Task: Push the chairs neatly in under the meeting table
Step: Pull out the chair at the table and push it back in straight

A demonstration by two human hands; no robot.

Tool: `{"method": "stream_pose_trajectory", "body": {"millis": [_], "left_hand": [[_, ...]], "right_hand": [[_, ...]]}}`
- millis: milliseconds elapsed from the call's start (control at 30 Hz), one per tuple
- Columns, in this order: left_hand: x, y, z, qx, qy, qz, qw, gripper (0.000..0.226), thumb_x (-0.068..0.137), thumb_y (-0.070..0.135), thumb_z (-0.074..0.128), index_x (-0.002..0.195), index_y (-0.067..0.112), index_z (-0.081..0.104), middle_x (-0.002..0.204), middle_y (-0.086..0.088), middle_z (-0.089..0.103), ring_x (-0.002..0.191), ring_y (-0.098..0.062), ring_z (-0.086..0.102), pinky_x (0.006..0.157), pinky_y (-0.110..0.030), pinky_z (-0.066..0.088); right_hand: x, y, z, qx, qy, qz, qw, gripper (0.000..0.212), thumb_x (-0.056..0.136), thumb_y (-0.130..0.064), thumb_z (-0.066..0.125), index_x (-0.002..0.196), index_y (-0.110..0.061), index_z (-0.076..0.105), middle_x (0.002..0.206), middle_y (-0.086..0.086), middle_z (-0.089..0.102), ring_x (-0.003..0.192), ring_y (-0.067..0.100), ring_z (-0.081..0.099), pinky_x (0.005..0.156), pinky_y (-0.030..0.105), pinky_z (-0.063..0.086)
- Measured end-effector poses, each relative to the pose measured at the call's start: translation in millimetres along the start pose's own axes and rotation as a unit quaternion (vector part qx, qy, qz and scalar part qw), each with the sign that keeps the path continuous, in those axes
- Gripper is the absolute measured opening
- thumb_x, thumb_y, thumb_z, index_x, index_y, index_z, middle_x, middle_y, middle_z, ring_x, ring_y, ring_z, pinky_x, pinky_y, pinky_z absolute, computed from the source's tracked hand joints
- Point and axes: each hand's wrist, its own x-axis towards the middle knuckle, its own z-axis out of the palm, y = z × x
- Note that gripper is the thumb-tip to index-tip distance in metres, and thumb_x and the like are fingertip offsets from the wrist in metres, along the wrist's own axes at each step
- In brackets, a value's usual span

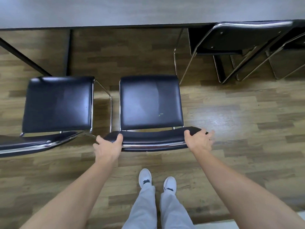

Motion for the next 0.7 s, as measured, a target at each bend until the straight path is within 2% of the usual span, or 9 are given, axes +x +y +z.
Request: {"method": "stream_pose_trajectory", "body": {"millis": [67, 100, 167, 233, 300, 367, 433, 600, 700], "left_hand": [[-5.1, 3.8, 5.6, -0.123, -0.005, -0.089, 0.988, 0.095, 0.080, 0.055, 0.068, 0.146, 0.003, 0.024, 0.141, -0.022, 0.046, 0.121, -0.041, 0.050, 0.105, -0.046, 0.042], [-8.0, 5.9, 9.2, -0.193, -0.009, -0.128, 0.973, 0.089, 0.078, 0.051, 0.072, 0.139, 0.004, 0.029, 0.136, -0.021, 0.049, 0.108, -0.039, 0.056, 0.098, -0.047, 0.049], [-12.6, 11.7, 13.6, -0.346, -0.025, -0.189, 0.919, 0.075, 0.075, 0.040, 0.078, 0.128, 0.008, 0.036, 0.125, -0.016, 0.052, 0.089, -0.034, 0.060, 0.078, -0.050, 0.060], [-9.6, 12.3, 17.5, -0.441, -0.062, -0.227, 0.866, 0.066, 0.074, 0.033, 0.081, 0.122, 0.009, 0.042, 0.118, -0.012, 0.056, 0.094, -0.033, 0.064, 0.066, -0.048, 0.062], [-6.8, 10.0, 18.1, -0.467, -0.100, -0.240, 0.845, 0.058, 0.074, 0.032, 0.082, 0.115, 0.009, 0.049, 0.113, -0.011, 0.064, 0.097, -0.031, 0.067, 0.067, -0.045, 0.062], [-3.4, 3.9, 19.9, -0.458, -0.095, -0.228, 0.854, 0.058, 0.070, 0.035, 0.085, 0.111, 0.009, 0.054, 0.109, -0.010, 0.067, 0.094, -0.028, 0.069, 0.064, -0.040, 0.062], [-1.1, 0.1, 21.7, -0.446, -0.077, -0.206, 0.867, 0.061, 0.065, 0.037, 0.088, 0.109, 0.007, 0.059, 0.108, -0.009, 0.069, 0.091, -0.026, 0.070, 0.059, -0.035, 0.061], [-0.2, 4.4, 20.2, -0.442, -0.067, -0.212, 0.869, 0.062, 0.067, 0.035, 0.087, 0.113, 0.008, 0.056, 0.110, -0.010, 0.067, 0.093, -0.026, 0.069, 0.066, -0.039, 0.063], [0.0, 5.5, 18.5, -0.437, -0.066, -0.213, 0.871, 0.061, 0.068, 0.035, 0.086, 0.113, 0.007, 0.055, 0.110, -0.009, 0.066, 0.093, -0.026, 0.069, 0.067, -0.039, 0.063]], "right_hand": [[-0.5, -3.0, 2.6, 0.090, 0.001, 0.048, 0.995, 0.088, 0.085, -0.046, 0.059, 0.149, -0.005, 0.014, 0.152, 0.022, 0.014, 0.129, 0.047, 0.033, 0.097, 0.048, 0.041], [-0.2, -4.8, 4.0, 0.144, -0.002, 0.078, 0.986, 0.092, 0.084, -0.042, 0.062, 0.149, -0.006, 0.008, 0.150, 0.025, 0.016, 0.121, 0.046, 0.042, 0.095, 0.045, 0.044], [1.1, -10.7, 6.6, 0.259, -0.009, 0.147, 0.955, 0.097, 0.081, -0.034, 0.069, 0.149, -0.008, 0.006, 0.145, 0.027, 0.024, 0.105, 0.042, 0.052, 0.089, 0.043, 0.049], [1.3, -12.8, 8.3, 0.360, -0.014, 0.204, 0.910, 0.091, 0.076, -0.030, 0.074, 0.143, -0.013, 0.015, 0.132, 0.021, 0.043, 0.095, 0.038, 0.051, 0.085, 0.051, 0.055], [2.7, -12.9, 9.0, 0.416, -0.032, 0.237, 0.877, 0.084, 0.073, -0.027, 0.076, 0.137, -0.015, 0.023, 0.119, 0.014, 0.049, 0.091, 0.034, 0.052, 0.077, 0.054, 0.057], [4.2, -11.0, 9.1, 0.433, -0.035, 0.247, 0.866, 0.082, 0.070, -0.026, 0.079, 0.132, -0.014, 0.028, 0.120, 0.013, 0.050, 0.093, 0.033, 0.056, 0.075, 0.054, 0.058], [5.3, -11.3, 8.1, 0.422, -0.031, 0.241, 0.873, 0.078, 0.072, -0.025, 0.078, 0.129, -0.012, 0.026, 0.121, 0.015, 0.051, 0.092, 0.034, 0.056, 0.074, 0.053, 0.058], [5.1, -15.8, 3.4, 0.398, -0.033, 0.237, 0.885, 0.076, 0.077, -0.022, 0.073, 0.130, -0.008, 0.021, 0.118, 0.016, 0.054, 0.095, 0.034, 0.058, 0.071, 0.052, 0.059], [4.9, -16.4, 2.7, 0.397, -0.027, 0.242, 0.885, 0.077, 0.077, -0.022, 0.074, 0.132, -0.007, 0.020, 0.120, 0.018, 0.054, 0.090, 0.034, 0.057, 0.072, 0.052, 0.059]]}}
